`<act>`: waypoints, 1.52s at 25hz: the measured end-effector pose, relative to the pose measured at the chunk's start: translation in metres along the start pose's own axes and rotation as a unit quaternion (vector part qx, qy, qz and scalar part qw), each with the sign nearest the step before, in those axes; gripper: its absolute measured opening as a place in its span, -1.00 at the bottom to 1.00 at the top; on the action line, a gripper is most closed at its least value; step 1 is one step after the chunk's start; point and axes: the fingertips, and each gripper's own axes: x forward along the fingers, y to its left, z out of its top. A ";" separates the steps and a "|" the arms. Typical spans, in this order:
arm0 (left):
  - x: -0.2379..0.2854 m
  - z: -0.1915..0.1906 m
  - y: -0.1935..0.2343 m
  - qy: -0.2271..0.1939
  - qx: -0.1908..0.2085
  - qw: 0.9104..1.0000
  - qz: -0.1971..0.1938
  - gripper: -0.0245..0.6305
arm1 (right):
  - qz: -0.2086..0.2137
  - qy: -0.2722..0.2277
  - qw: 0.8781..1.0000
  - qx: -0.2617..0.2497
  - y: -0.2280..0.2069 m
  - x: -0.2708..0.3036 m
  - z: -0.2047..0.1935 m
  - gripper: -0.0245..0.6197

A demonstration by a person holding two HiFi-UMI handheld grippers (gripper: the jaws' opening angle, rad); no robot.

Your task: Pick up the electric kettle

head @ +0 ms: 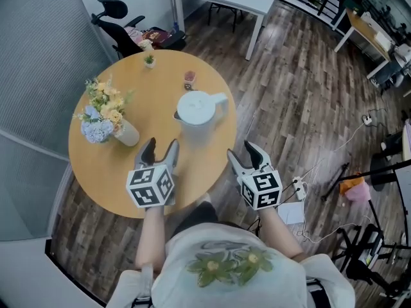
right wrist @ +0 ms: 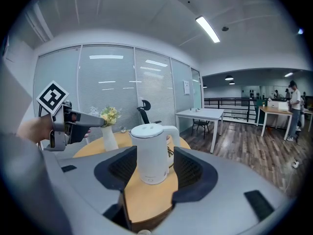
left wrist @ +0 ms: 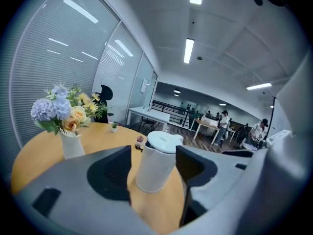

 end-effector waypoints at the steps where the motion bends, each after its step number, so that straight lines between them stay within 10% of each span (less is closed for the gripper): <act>1: 0.005 0.002 0.002 0.000 -0.001 1.000 -0.001 -0.09 | -0.001 0.000 1.000 -0.001 -0.002 0.005 0.002 -0.21; 38: 0.123 -0.006 0.047 0.074 -0.135 0.988 -0.024 -0.13 | -0.018 0.050 0.997 -0.048 -0.059 0.149 -0.003 -0.21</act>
